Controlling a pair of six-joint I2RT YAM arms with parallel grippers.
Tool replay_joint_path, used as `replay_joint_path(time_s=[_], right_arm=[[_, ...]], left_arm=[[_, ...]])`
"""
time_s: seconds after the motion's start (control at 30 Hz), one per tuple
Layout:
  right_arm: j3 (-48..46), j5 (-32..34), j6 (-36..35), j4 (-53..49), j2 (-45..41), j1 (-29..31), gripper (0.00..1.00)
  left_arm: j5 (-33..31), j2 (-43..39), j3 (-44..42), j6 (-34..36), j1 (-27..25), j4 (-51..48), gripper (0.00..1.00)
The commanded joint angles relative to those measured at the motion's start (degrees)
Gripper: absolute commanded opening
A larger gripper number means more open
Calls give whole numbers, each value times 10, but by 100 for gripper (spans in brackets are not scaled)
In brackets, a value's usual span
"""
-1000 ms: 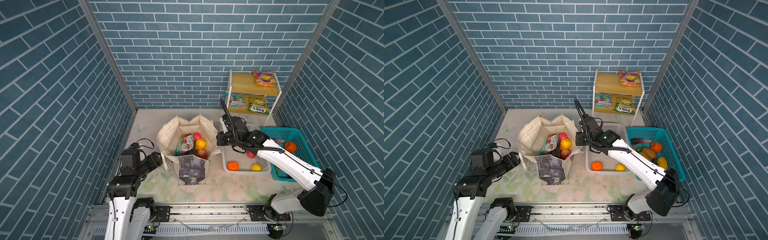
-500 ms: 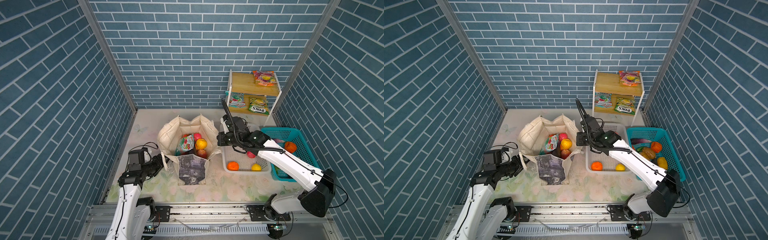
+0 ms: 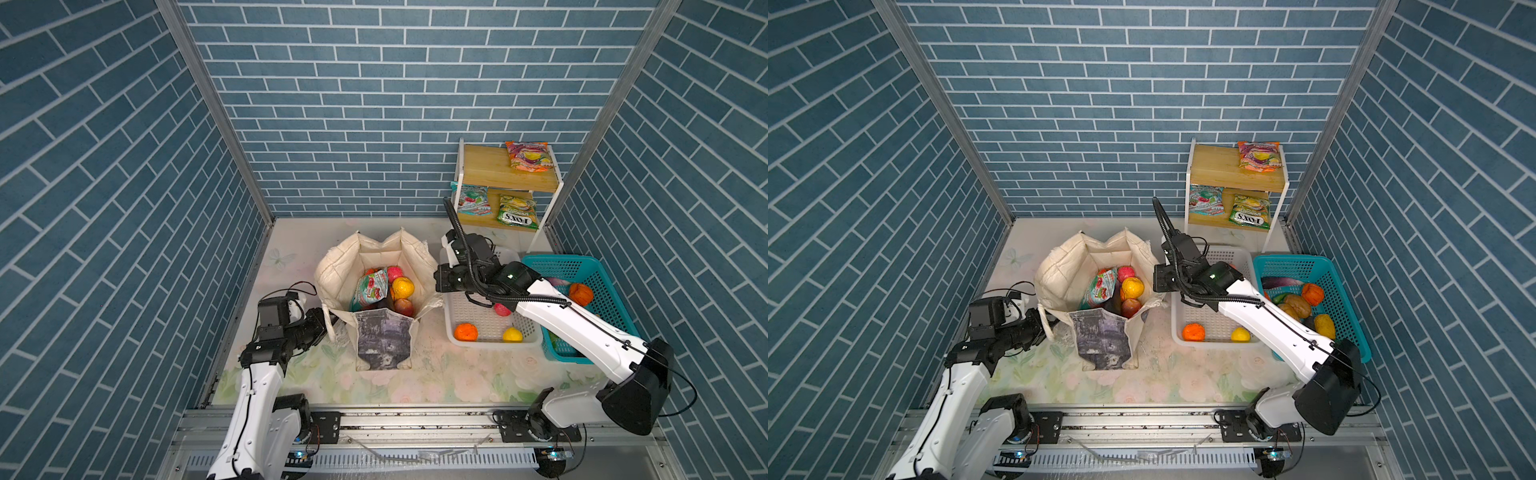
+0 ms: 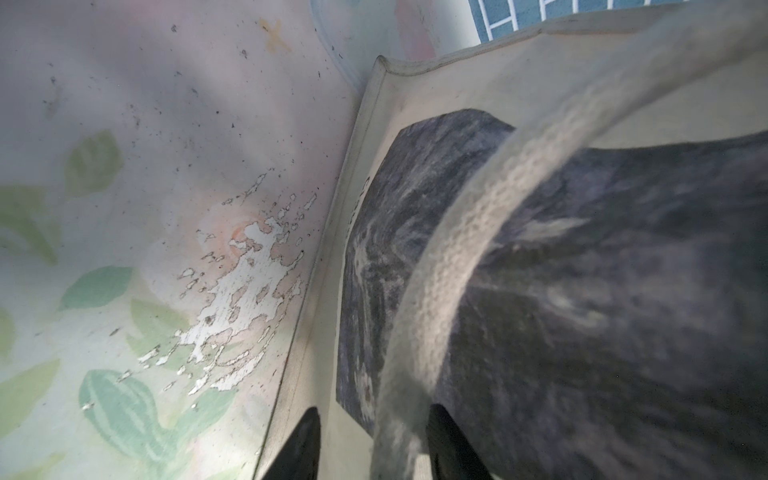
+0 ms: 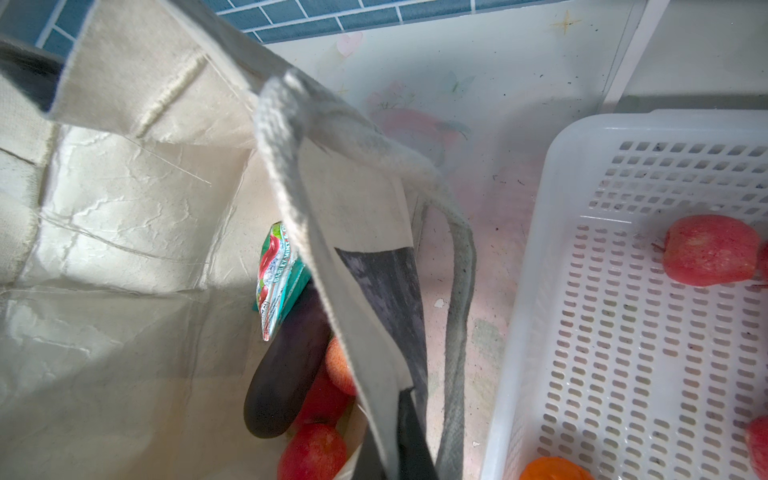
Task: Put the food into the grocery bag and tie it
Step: 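Pull the handle strap outward away from the tote with the left gripper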
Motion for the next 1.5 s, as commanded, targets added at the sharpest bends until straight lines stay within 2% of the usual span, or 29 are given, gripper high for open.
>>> replay_joint_path(time_s=[0.0, 0.13, 0.27, 0.37, 0.63, 0.73, 0.97, 1.17, 1.27, 1.47], right_arm=[[-8, 0, -9, 9, -18, -3, 0], [-8, 0, -9, 10, -19, -3, 0], [-6, 0, -8, 10, -19, -4, 0], [-2, -1, -8, 10, -19, -4, 0], [12, -2, -7, 5, -16, -4, 0], [20, -4, -7, 5, -13, -3, 0], [53, -17, -5, 6, 9, -3, 0], [67, -26, 5, 14, 21, -3, 1], [71, -17, 6, 14, 17, -3, 23], [89, 15, 1, -13, 0, -3, 48]], left_arm=[[7, 3, -8, 7, 6, 9, 38], [7, 3, -6, 8, 10, 6, 28], [13, -11, 3, 3, 19, 3, 13], [14, -30, 26, 6, 36, -17, 7], [-23, -57, 171, 79, 99, -150, 5], [-32, -54, 231, 84, 108, -162, 5], [10, -22, 328, 23, 108, -80, 5], [48, 1, 325, -32, 108, -9, 5], [45, 6, 328, -23, 107, -13, 4], [41, 23, 328, -13, 107, -12, 2]])
